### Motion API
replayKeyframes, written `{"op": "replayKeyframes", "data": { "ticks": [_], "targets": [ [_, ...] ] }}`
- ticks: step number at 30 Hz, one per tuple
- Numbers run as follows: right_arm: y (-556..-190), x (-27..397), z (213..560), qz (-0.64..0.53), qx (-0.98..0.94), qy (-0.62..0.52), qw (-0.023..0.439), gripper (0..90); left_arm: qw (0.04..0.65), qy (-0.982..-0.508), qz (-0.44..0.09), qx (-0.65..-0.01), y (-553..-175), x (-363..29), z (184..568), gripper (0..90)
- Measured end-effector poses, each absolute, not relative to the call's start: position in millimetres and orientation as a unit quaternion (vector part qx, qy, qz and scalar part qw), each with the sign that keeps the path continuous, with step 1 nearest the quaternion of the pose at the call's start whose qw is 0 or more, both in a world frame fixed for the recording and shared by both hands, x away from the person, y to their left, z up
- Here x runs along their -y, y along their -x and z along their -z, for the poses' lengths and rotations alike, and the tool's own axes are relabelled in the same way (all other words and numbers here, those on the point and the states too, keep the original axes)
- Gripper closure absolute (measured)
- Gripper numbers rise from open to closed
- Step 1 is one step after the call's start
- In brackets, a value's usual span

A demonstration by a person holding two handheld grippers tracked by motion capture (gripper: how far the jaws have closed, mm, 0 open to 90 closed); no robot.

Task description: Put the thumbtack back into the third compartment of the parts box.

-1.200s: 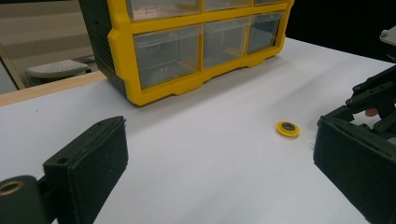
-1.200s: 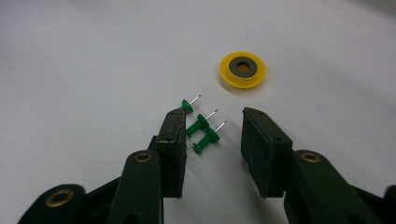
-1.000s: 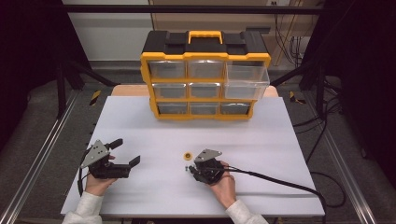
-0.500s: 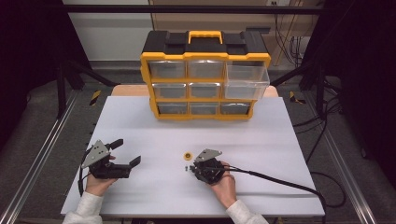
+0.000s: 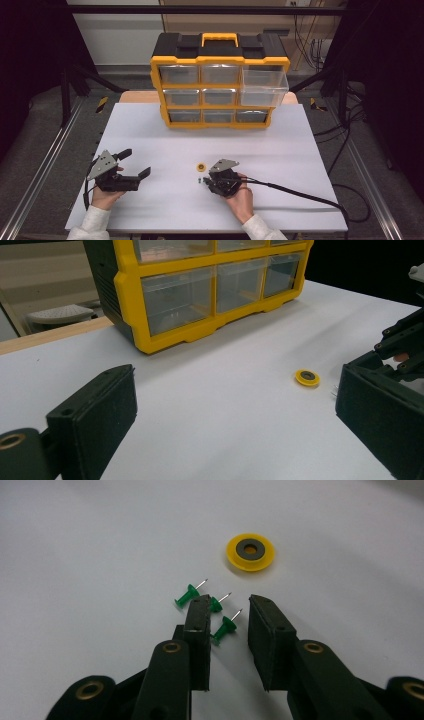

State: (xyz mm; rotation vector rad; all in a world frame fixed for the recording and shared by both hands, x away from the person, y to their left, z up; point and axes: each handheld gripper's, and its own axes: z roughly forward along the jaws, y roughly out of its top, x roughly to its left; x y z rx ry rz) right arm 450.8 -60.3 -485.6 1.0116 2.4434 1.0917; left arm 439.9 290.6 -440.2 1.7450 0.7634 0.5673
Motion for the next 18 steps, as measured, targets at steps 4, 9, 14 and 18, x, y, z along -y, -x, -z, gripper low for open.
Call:
{"op": "replayKeyframes", "data": {
  "ticks": [4, 9, 14, 18],
  "targets": [
    [-450.8, 60.1, 487.0, -0.37, -0.848, -0.354, 0.136, 76.0, 0.546, -0.736, -0.239, -0.322, -439.9, -290.7, 440.2, 2.7],
    [-451.1, 60.7, 486.8, -0.367, -0.85, -0.352, 0.139, 80.2, 0.545, -0.736, -0.239, -0.322, -440.0, -290.5, 440.4, 2.7],
    [-451.8, 61.1, 486.9, -0.367, -0.85, -0.352, 0.139, 81.6, 0.546, -0.736, -0.238, -0.322, -440.0, -290.7, 440.4, 2.7],
    [-452.1, 60.6, 487.9, -0.371, -0.849, -0.348, 0.141, 82.7, 0.546, -0.736, -0.239, -0.322, -440.0, -290.7, 440.3, 2.7]
  ]
}}
